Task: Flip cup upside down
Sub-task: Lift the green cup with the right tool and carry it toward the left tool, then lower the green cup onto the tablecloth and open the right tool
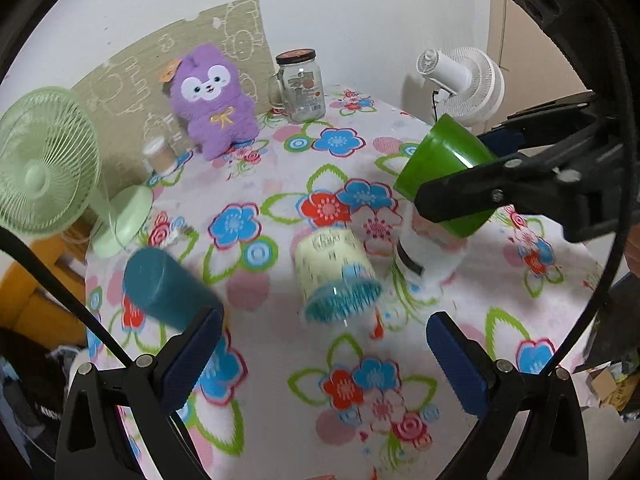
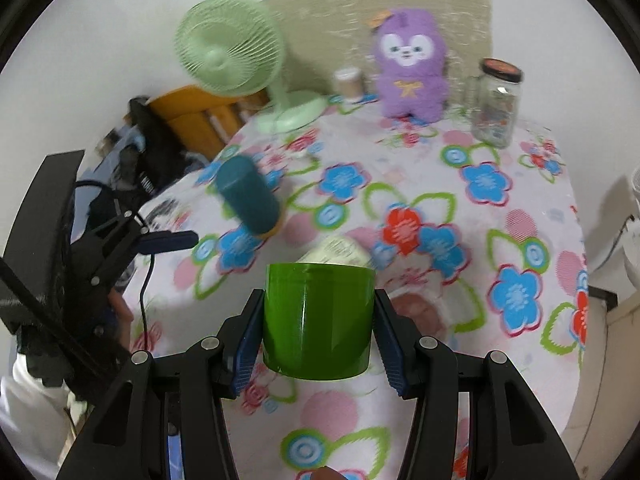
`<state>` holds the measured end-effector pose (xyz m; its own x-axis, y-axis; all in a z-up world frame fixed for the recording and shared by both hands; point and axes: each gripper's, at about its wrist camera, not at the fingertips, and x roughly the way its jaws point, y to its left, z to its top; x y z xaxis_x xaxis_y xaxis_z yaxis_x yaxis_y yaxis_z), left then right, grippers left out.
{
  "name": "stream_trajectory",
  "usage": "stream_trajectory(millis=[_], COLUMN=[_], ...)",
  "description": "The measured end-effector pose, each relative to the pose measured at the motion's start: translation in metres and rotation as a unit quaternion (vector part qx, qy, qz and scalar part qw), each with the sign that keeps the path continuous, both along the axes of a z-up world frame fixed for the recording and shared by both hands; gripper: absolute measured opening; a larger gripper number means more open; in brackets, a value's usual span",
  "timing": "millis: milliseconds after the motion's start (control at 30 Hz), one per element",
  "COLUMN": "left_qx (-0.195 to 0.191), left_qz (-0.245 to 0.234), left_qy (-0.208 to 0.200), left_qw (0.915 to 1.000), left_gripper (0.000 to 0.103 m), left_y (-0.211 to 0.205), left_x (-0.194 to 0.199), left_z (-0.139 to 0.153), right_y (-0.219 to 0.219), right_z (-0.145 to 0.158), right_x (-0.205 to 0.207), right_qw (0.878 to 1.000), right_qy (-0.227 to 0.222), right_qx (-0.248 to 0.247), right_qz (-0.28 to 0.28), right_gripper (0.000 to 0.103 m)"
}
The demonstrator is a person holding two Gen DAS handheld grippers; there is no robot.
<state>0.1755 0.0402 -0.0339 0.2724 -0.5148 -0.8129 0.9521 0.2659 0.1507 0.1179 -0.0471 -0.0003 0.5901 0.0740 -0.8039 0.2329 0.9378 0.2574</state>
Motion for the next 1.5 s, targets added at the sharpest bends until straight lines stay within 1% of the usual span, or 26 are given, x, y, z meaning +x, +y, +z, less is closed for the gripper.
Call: stream_trajectory(millis=[67, 167, 300, 433, 500, 633, 867, 1067, 1200, 1233, 1267, 1333, 1500], left_qx=[0.001, 0.006, 0.021, 0.034, 0.036, 0.036, 0.030, 0.023, 0.023, 0.023, 0.023, 0.022, 0.019], left_qz=[0.001, 0.006, 0.020, 0.035, 0.041, 0.057, 0.087, 0.105, 0.108, 0.109, 0.110, 0.113, 0.117], left_qy=[0.003, 0.003, 0.013, 0.029, 0.032, 0.049, 0.083, 0.100, 0.106, 0.108, 0.111, 0.116, 0.123], left_qw=[1.0000, 1.0000, 0.9995, 0.9984, 0.9980, 0.9965, 0.9922, 0.9891, 0.9882, 0.9879, 0.9874, 0.9866, 0.9853], left_gripper=[0.103, 0.103, 0.103, 0.103, 0.103, 0.103, 0.103, 0.103, 0.103, 0.103, 0.103, 0.103, 0.103], left_y=[0.019, 0.045, 0.072, 0.090, 0.096, 0.109, 0.127, 0.138, 0.139, 0.140, 0.141, 0.141, 0.141], left_x=[-0.006, -0.016, -0.027, -0.033, -0.037, -0.037, -0.030, -0.026, -0.026, -0.026, -0.025, -0.024, -0.023], left_z=[-0.003, -0.010, -0.027, -0.046, -0.052, -0.063, -0.072, -0.077, -0.081, -0.082, -0.084, -0.085, -0.087], right_y=[0.017, 0.042, 0.060, 0.075, 0.079, 0.085, 0.089, 0.094, 0.095, 0.095, 0.095, 0.092, 0.085], right_z=[-0.009, -0.029, -0.056, -0.074, -0.077, -0.084, -0.098, -0.110, -0.116, -0.118, -0.119, -0.119, -0.102], right_x=[-0.002, -0.003, -0.003, -0.006, -0.009, -0.015, -0.022, -0.022, -0.020, -0.020, -0.019, -0.019, -0.026], right_qw=[1.000, 0.999, 0.997, 0.996, 0.996, 0.995, 0.994, 0.992, 0.991, 0.991, 0.990, 0.989, 0.991], right_qy=[0.008, 0.022, 0.042, 0.061, 0.066, 0.077, 0.099, 0.110, 0.117, 0.122, 0.126, 0.129, 0.105], right_qx=[0.010, 0.009, 0.036, 0.033, 0.029, 0.023, 0.005, 0.012, 0.022, 0.025, 0.029, 0.039, 0.060], right_qz=[0.018, 0.035, 0.046, 0.048, 0.052, 0.057, 0.055, 0.059, 0.056, 0.058, 0.058, 0.055, 0.060], right_gripper=[0.055, 0.055, 0.055, 0.055, 0.055, 0.055, 0.055, 0.055, 0.056, 0.059, 0.067, 0.073, 0.074])
